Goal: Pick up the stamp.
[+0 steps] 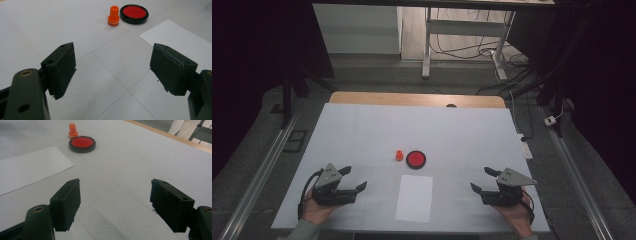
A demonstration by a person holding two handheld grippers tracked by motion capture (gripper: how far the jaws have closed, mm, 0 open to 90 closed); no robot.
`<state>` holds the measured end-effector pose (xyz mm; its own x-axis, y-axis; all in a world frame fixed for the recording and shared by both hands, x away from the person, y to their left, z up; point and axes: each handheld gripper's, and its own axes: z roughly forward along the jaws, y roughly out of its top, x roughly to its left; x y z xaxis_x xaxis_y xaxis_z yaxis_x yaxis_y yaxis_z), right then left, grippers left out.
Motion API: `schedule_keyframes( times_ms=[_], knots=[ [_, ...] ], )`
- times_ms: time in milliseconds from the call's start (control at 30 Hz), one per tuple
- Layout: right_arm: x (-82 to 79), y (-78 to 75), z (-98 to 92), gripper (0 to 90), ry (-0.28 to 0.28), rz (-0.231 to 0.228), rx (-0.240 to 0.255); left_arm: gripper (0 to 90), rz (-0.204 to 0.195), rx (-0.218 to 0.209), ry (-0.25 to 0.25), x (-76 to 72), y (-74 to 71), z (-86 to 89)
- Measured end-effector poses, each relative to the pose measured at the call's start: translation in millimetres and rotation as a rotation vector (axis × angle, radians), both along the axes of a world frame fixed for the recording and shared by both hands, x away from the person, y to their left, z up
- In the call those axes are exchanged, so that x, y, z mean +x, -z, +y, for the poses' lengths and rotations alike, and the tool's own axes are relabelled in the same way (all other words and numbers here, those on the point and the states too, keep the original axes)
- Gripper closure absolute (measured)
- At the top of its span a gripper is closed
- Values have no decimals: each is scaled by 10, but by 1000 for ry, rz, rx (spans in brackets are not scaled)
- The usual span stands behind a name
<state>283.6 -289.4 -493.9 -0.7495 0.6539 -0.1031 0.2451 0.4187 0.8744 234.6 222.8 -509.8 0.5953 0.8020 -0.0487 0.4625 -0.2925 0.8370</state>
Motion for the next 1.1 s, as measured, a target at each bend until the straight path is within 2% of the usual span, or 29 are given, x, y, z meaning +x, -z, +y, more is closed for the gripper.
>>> schedule_keyframes(
  times_ms=[167, 433, 733, 967, 1100],
  knots=[
    [-12, 28, 3, 253, 2, 3, 13, 211, -12, 13, -13, -10, 0, 23],
    [-30, 28, 32, 269, 5, -9, -4, 211, -14, 15, -27, -19, -2, 46],
    [-40, 60, 0, 278, 10, -9, 4, 211, -21, 10, -26, -26, -30, 22],
    [-31, 62, 14, 286, 15, -13, 7, 211, -19, 22, -18, -2, -47, -13],
    [-13, 82, 36, 287, 6, -1, 20, 211, -21, -3, -14, 31, -119, -3]
  ],
)
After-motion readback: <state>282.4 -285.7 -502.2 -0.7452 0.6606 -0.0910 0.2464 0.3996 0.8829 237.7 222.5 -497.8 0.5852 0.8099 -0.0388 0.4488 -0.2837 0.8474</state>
